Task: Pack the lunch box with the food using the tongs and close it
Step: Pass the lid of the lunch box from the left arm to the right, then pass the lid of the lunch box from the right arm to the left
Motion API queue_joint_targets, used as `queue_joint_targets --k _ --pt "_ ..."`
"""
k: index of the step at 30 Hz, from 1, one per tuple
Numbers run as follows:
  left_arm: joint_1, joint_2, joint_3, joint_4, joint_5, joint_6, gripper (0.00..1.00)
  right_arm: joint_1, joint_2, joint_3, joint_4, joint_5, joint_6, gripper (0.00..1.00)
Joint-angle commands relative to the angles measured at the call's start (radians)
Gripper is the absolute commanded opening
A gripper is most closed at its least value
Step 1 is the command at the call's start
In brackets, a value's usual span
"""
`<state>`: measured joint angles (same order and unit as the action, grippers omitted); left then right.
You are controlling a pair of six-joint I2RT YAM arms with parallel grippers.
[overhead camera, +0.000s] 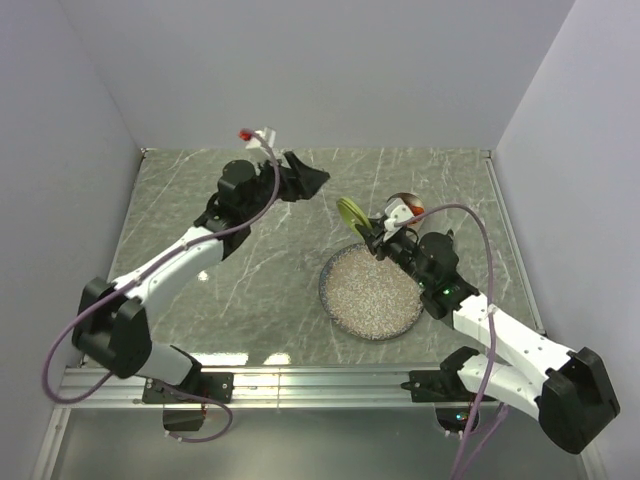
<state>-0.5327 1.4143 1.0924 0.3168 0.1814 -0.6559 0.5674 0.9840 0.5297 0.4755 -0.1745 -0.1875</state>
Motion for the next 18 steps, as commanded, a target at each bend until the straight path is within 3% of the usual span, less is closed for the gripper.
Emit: queue_joint_targets --k 1,3,10,18 --pt "-0.007 0.098 0.052 -0.013 0.318 -0.170 0.75 0.058 -0.035 -0.002 0.118 0.087 -0.141 0.00" --pt "-0.007 0.118 0.035 0.052 0.388 -0.217 0.74 0.100 -0.016 0.000 0.126 0.127 -0.205 0.00" --pt "-0.007 0.091 -0.042 0.135 0.385 -0.310 0.81 0.196 0.067 0.038 0.130 0.312 -0.343 0.00" --pt "-0.007 0.129 -0.066 0.209 0.437 -0.379 0.82 0.298 0.159 0.047 0.225 0.507 -0.475 0.00"
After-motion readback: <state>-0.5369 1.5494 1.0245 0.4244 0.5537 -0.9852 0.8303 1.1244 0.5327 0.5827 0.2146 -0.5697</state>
